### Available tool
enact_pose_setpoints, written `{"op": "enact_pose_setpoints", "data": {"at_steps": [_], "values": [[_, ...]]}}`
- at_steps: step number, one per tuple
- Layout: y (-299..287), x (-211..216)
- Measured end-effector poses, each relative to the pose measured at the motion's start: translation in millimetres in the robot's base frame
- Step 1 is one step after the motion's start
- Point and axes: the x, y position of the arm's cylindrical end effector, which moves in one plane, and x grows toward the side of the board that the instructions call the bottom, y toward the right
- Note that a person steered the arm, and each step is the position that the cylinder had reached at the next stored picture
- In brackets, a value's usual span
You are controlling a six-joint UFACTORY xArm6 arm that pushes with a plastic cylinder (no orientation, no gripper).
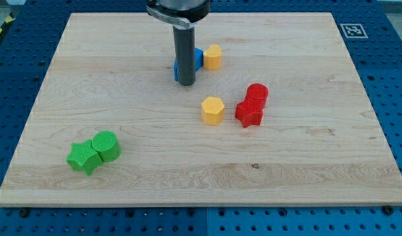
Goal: Move your arm to the top of the yellow heart
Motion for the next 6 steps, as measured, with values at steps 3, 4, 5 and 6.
{"op": "enact_pose_setpoints", "data": {"at_steps": [3,4,5,6], "values": [[45.4,-5.8],[99.7,-0.6],[114.1,-41.2],[114.0,-91.1]]}}
